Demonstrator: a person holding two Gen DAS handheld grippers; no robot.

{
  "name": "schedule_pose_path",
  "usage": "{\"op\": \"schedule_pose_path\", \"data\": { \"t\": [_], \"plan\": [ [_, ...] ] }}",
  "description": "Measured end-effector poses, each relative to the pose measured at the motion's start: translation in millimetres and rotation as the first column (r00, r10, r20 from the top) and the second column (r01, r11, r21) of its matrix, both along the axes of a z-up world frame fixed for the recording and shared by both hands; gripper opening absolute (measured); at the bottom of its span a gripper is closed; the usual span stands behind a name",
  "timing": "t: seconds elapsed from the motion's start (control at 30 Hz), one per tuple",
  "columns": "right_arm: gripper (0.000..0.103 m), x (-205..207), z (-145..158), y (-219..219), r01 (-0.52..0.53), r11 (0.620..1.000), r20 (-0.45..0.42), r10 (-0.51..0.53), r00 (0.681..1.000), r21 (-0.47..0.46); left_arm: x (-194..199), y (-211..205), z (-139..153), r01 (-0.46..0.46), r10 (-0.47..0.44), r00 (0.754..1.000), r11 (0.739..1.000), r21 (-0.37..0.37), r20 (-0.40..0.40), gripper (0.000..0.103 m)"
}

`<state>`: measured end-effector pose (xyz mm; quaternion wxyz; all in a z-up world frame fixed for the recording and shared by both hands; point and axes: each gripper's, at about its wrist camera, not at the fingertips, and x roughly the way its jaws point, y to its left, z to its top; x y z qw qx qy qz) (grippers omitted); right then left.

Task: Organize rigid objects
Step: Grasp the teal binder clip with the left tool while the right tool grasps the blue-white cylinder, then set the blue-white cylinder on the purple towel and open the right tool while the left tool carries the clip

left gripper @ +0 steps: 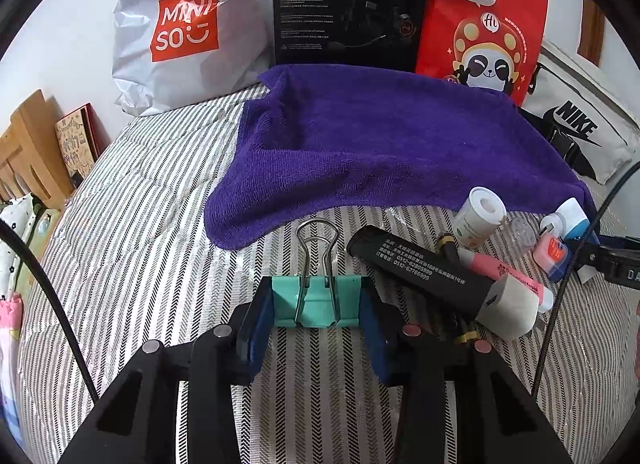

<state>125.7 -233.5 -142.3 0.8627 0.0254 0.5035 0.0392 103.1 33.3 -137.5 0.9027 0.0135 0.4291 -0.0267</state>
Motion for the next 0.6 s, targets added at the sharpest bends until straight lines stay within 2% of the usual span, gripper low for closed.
{"op": "schedule_pose_path", "data": {
  "t": [0.1, 0.2, 0.27, 0.4, 0.6],
  "plan": [
    [0.055, 1.5, 0.3, 4.3, -0.005, 1.0, 0.029, 0.006, 1.0, -0.022, 0.0, -0.4, -0.1, 0.0, 0.0, 1.0, 1.0, 0.001, 0.0, 0.04],
    [0.038, -0.8, 3.2, 7.5, -0.041, 0.999, 0.043, 0.041, 0.998, -0.005, 0.1, -0.1, -0.1, 0.0, 0.0, 1.0, 1.0, 0.0, 0.0, 0.04],
    [0.038, 1.1, 1.9, 8.5, -0.046, 0.999, 0.037, 0.046, 0.998, -0.001, 0.0, 0.0, -0.1, 0.0, 0.0, 1.0, 1.0, 0.0, 0.0, 0.04],
    [0.037, -0.4, 1.4, 15.4, -0.064, 0.996, 0.05, 0.067, 0.996, -0.055, -0.1, -0.2, -0.1, 0.0, 0.0, 1.0, 1.0, -0.001, 0.0, 0.039],
    [0.037, -8.3, 4.6, 4.3, -0.051, 0.998, 0.024, 0.052, 0.998, -0.026, 0.4, 2.1, 0.7, 0.0, 0.0, 1.0, 1.0, -0.019, 0.0, 0.039]
  ]
}}
